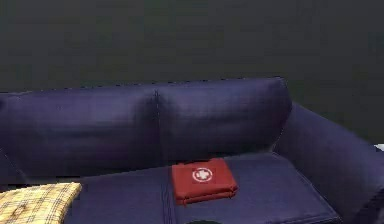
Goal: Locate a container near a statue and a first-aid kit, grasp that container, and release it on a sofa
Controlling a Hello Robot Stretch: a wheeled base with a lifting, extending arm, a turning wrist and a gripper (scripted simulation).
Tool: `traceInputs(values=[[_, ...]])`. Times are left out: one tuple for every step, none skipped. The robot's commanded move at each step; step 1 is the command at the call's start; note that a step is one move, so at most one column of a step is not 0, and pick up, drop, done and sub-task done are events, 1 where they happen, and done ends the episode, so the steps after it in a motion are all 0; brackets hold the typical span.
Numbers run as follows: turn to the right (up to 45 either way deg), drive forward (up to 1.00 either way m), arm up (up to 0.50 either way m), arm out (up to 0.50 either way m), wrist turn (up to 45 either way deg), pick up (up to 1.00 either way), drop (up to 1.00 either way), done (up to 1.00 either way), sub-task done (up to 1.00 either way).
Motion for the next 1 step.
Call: traceInputs(values=[[24.0, 0.00, 0.00, 0.00, 0.0, 0.00, 0.00, 0.00, 0.00]])
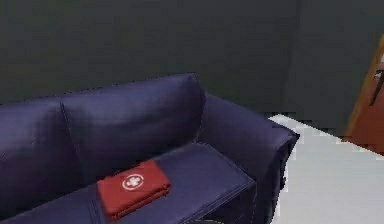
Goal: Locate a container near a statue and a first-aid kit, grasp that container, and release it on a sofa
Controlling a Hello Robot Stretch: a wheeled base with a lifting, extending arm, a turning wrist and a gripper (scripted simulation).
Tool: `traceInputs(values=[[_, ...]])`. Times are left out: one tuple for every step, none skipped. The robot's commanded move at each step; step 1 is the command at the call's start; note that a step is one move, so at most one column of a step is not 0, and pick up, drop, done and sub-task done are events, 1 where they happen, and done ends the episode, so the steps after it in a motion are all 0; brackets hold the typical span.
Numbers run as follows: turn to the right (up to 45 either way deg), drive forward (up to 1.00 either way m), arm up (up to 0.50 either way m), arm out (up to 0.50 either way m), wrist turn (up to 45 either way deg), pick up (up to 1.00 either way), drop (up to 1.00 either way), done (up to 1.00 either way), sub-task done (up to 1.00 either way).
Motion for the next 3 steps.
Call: traceInputs(values=[[-45.0, 0.00, 0.00, 0.00, 0.0, 0.00, 0.00, 0.00, 0.00], [-45.0, 0.00, 0.00, 0.00, 0.0, 0.00, 0.00, 0.00, 0.00], [-45.0, 0.00, 0.00, 0.00, 0.0, 0.00, 0.00, 0.00, 0.00]])
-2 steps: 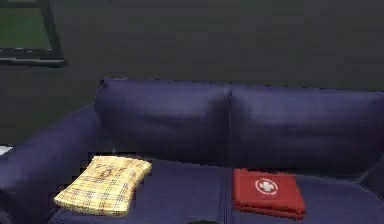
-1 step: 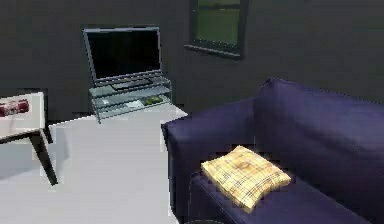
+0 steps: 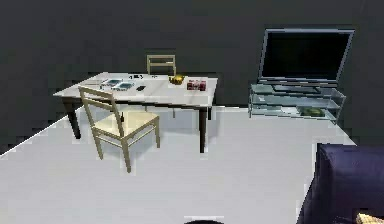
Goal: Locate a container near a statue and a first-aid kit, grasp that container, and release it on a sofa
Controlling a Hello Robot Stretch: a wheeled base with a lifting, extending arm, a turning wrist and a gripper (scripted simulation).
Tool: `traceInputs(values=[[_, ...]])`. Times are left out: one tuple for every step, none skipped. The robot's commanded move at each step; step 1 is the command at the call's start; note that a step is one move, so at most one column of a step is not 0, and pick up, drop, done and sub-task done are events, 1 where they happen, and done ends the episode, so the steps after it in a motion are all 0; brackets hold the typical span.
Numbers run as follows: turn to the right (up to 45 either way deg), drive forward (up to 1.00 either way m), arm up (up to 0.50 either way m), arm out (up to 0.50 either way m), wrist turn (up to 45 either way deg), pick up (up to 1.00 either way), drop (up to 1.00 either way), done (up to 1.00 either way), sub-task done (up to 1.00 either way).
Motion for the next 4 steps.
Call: traceInputs(values=[[-15.0, 0.00, 0.00, 0.00, 0.0, 0.00, 0.00, 0.00, 0.00], [45.0, 0.00, 0.00, 0.00, 0.0, 0.00, 0.00, 0.00, 0.00], [39.0, 0.00, 0.00, 0.00, 0.0, 0.00, 0.00, 0.00, 0.00], [0.0, 0.25, 0.00, 0.00, 0.0, 0.00, 0.00, 0.00, 0.00]])
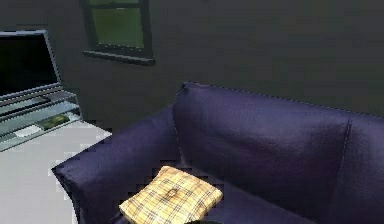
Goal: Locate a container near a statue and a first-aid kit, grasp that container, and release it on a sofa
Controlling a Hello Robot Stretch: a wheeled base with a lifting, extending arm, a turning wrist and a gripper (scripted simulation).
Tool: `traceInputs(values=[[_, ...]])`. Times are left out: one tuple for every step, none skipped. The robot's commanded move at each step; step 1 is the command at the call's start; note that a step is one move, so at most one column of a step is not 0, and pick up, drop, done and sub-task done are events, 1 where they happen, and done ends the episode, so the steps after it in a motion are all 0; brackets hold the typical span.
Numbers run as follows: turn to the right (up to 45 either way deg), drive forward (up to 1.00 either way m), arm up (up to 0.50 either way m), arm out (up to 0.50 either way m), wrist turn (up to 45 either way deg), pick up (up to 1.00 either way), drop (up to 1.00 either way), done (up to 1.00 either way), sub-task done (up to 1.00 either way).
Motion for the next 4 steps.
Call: traceInputs(values=[[-3.0, 0.00, 0.00, 0.00, 0.0, 0.00, 0.00, 0.00, 0.00], [0.0, 0.00, 0.00, 0.38, 0.0, 0.00, 0.00, 0.00, 0.00], [0.0, 0.00, 0.00, 0.00, 39.0, 0.00, 0.00, 0.00, 0.00], [0.0, 0.00, -0.22, 0.00, 0.0, 0.00, 0.00, 0.00, 0.00]])
